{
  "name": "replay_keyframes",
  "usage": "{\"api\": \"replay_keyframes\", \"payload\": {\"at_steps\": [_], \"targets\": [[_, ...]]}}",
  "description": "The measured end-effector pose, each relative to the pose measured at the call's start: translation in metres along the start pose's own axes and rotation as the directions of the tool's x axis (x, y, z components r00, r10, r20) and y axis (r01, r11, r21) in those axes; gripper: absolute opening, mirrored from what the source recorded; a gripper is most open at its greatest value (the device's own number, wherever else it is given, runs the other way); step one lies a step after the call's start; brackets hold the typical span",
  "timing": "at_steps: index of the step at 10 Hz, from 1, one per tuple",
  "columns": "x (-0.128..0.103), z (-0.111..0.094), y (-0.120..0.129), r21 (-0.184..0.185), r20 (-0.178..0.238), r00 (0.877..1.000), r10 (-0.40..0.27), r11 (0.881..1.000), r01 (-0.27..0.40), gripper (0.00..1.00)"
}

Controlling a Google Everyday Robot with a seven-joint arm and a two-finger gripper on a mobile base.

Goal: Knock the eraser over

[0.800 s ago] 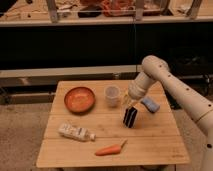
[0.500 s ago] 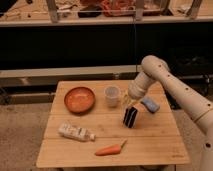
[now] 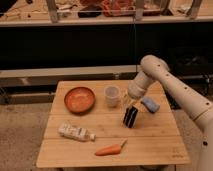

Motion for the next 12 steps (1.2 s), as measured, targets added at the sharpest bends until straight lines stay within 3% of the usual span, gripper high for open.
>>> {"api": "replay_keyframes", "payload": {"at_steps": [12], "targets": [[0.0035, 0.0035, -0.0034, -0.020, -0.009, 1.000, -0.029, 0.999, 0.029, 0.00]]}}
